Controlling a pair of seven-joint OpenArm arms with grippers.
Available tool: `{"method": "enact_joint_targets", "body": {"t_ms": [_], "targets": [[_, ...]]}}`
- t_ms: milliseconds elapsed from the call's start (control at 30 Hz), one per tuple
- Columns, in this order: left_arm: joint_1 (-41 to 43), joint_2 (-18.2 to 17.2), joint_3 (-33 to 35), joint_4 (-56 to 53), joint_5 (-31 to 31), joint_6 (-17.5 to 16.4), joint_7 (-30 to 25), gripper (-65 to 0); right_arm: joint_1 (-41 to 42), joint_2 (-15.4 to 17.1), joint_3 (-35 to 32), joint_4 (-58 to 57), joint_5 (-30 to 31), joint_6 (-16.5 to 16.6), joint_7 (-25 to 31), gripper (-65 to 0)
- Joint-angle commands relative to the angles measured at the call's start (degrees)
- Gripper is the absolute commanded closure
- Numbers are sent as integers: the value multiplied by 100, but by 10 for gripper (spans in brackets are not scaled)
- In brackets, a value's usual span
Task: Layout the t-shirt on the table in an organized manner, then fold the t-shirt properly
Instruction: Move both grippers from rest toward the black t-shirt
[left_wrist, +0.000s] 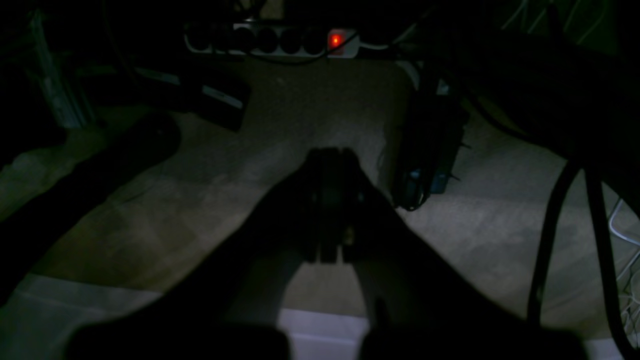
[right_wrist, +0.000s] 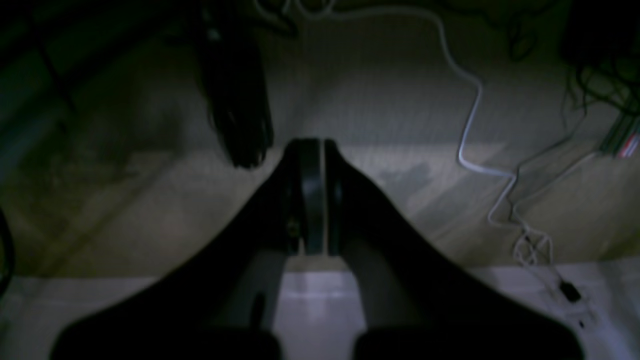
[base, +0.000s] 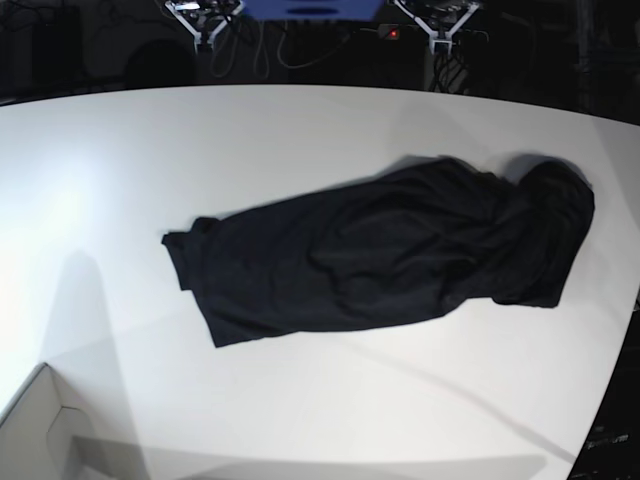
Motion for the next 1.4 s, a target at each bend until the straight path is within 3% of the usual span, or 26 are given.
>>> {"method": "enact_joint_targets", "body": {"t_ms": [0,1000,1200,1367], "targets": [[28,-45,10,19,16,86,-25,-2,-69,6,-3,18,43,93,-31,0],[55,-80,-16,19,-28,86,-25,-2,-113,24,-12,44,43,93,-5,0],[380,-238,-25,72,-37,77,-69,-2,-526,94,-21,396,43,93,4,0],[1162,-441,-25,1224,-37,77,-34,-1,-1343,173,-21,1600,43,102,-40,0]]}}
